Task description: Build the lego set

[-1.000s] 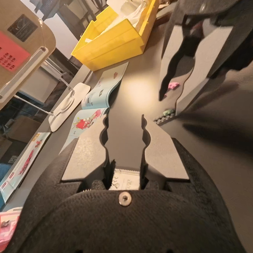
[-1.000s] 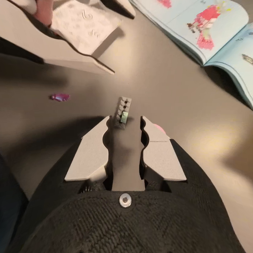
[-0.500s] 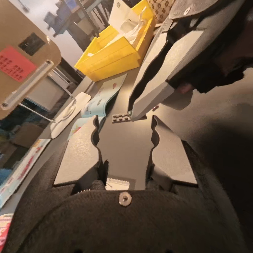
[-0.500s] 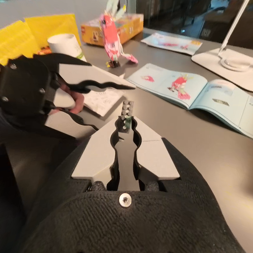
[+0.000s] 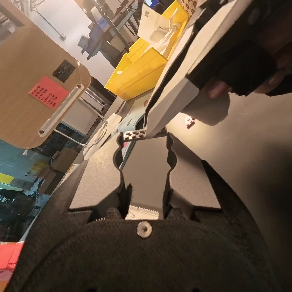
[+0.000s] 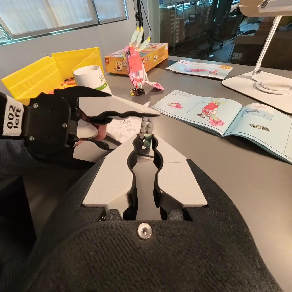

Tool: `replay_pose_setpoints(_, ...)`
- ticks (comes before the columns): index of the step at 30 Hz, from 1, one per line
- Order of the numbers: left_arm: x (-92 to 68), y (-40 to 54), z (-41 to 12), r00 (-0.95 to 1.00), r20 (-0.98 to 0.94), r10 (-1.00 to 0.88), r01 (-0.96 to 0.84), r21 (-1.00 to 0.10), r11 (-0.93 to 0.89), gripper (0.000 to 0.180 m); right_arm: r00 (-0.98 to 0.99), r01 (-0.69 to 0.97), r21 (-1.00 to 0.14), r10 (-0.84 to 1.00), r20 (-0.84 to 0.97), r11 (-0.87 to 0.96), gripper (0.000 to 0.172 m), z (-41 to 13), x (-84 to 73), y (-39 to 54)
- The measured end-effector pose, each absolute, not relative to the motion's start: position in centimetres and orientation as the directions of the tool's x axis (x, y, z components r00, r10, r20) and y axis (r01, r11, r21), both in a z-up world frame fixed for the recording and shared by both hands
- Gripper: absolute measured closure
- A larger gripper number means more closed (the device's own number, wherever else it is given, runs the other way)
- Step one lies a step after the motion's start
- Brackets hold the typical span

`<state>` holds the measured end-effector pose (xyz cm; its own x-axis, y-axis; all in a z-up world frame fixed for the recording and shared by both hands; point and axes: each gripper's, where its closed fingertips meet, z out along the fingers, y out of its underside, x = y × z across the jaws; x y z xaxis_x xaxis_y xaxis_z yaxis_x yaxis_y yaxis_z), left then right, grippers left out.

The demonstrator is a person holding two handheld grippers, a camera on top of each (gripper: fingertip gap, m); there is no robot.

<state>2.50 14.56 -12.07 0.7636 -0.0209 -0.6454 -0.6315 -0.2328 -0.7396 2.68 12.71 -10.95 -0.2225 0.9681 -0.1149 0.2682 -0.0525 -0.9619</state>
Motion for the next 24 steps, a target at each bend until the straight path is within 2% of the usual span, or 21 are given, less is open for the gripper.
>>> replay_pose_setpoints(5, 2.4, 14.6, -11.7, 0.754, -0.657, 0.008, -0.637, -0.735, -0.233, 0.127, -0.217, 0.246, -0.969, 0.973, -0.079, -0.024, 0.159, -10.6, 2.7, 12.7)
replay_pose_setpoints(10, 2.6, 14.4, -10.9, 0.764, -0.646, 0.010, -0.631, -0.750, -0.197, 0.128, -0.243, 0.222, -0.969, 0.957, -0.160, -0.105, 0.159, -9.9, 2.8, 12.5)
replay_pose_setpoints(15, 3.5, 13.8, -8.9, 0.857, -0.516, 0.004, -0.515, -0.856, -0.056, 0.127, -0.341, 0.180, -0.929, 0.865, -0.368, -0.324, 0.158, -8.1, 3.2, 11.8)
replay_pose_setpoints(18, 3.9, 13.3, -7.9, 0.881, -0.472, -0.011, -0.472, -0.881, 0.031, 0.127, -0.401, 0.183, -0.872, 0.776, -0.488, -0.454, 0.159, -7.3, 3.4, 11.3)
replay_pose_setpoints(24, 3.9, 12.9, -6.5, 0.890, -0.451, 0.064, -0.455, -0.884, 0.109, 0.123, -0.444, 0.128, -0.815, 0.702, -0.556, -0.565, 0.159, -6.2, 3.3, 11.2)
